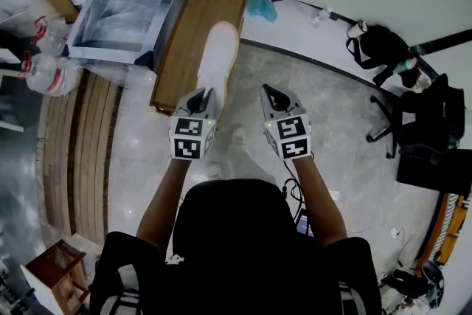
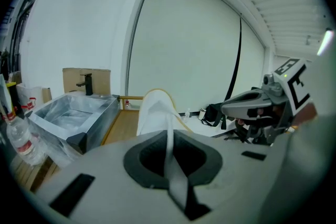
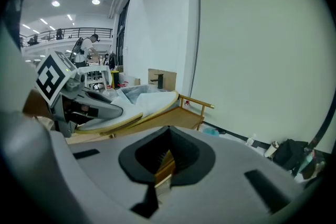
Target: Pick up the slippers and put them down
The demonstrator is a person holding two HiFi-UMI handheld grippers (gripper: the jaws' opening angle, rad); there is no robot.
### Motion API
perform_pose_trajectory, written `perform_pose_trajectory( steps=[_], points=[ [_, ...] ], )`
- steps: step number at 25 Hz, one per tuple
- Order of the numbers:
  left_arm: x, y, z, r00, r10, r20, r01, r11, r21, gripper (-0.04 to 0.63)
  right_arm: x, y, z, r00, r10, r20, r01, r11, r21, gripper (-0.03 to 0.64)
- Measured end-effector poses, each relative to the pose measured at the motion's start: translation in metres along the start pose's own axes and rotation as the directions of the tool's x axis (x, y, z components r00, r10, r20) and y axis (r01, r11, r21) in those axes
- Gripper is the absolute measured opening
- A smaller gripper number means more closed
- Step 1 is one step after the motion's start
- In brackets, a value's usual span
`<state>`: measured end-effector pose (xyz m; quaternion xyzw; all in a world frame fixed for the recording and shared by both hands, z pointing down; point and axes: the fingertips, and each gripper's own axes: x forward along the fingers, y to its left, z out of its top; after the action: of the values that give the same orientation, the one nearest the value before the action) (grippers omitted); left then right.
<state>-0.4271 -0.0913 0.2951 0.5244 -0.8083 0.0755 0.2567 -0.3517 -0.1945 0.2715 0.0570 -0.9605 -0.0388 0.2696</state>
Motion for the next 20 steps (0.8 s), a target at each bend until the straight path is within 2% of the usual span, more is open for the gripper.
perform_pose_trajectory(
  steps=[12, 20],
  points=[
    [-0.063, -0.027, 0.010, 0.994, -0.072, 0.087, 0.065, 0.995, 0.076, 0.021, -0.065, 0.025, 0.007, 0.992, -0.101, 0.070, 0.101, 0.995, 0.014, -0.015],
    [-0.098, -0.051, 0.008, 0.984, -0.134, 0.116, 0.119, 0.985, 0.125, 0.020, -0.109, 0.043, -0.007, 0.983, -0.166, 0.080, 0.162, 0.986, 0.050, -0.015]
  ],
)
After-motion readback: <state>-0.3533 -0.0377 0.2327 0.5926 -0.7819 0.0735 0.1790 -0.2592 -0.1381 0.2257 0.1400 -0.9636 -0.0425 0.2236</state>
